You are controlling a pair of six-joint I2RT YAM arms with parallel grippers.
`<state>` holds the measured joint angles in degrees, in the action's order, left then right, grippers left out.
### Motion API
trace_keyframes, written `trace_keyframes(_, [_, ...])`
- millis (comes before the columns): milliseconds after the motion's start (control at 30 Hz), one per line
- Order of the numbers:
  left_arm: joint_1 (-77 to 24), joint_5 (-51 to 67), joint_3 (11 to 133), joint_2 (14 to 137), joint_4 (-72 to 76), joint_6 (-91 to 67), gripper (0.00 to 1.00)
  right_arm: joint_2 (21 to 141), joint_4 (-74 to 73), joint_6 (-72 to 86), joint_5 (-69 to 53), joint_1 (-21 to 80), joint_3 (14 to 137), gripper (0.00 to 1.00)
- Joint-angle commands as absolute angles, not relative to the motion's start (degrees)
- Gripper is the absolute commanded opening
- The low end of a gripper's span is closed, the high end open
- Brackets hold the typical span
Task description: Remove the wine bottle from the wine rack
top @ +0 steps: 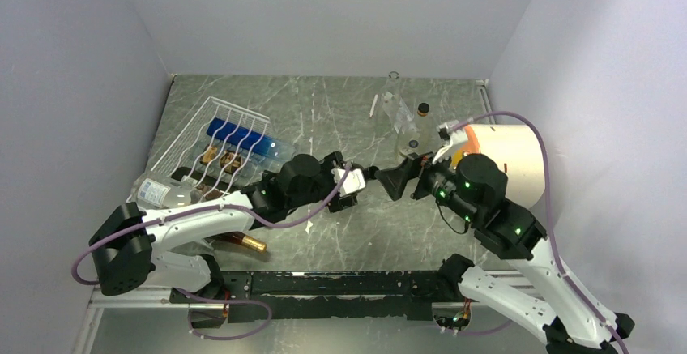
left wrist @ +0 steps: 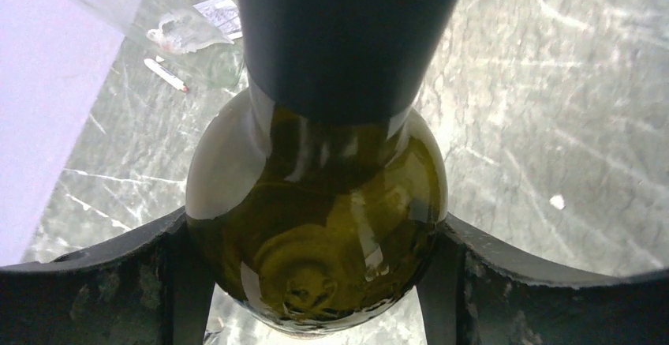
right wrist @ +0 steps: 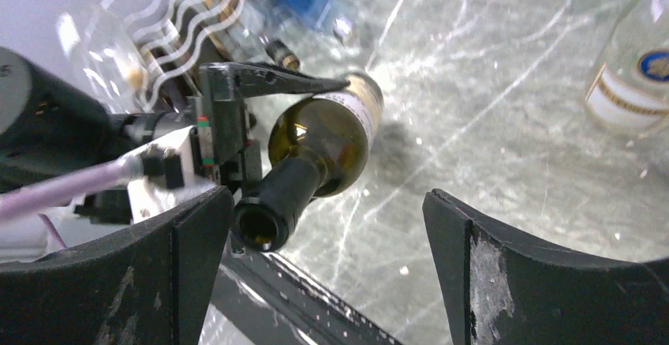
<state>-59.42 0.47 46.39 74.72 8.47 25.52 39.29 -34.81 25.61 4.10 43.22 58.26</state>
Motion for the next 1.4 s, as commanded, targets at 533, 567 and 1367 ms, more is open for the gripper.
trace_keyframes(533, [-53.9, 33.7, 53.1, 75.3, 14.0, 10.4, 0.07, 35.0, 0.2, -1.6, -21.0, 43.3, 41.1, 0.71])
trace_keyframes(567, [-53.9, 34.0, 53.1, 75.3, 13.7, 10.6, 0.07, 35.4, 1.1, -1.5, -21.1, 43.3, 41.0, 0.67])
trace_keyframes(1367, [-53.9, -6.0, 44.6, 58.0, 21.6, 15.1, 0.94, 38.9, -0.3, 3.4, 12.0, 43.4, 47.2, 0.0])
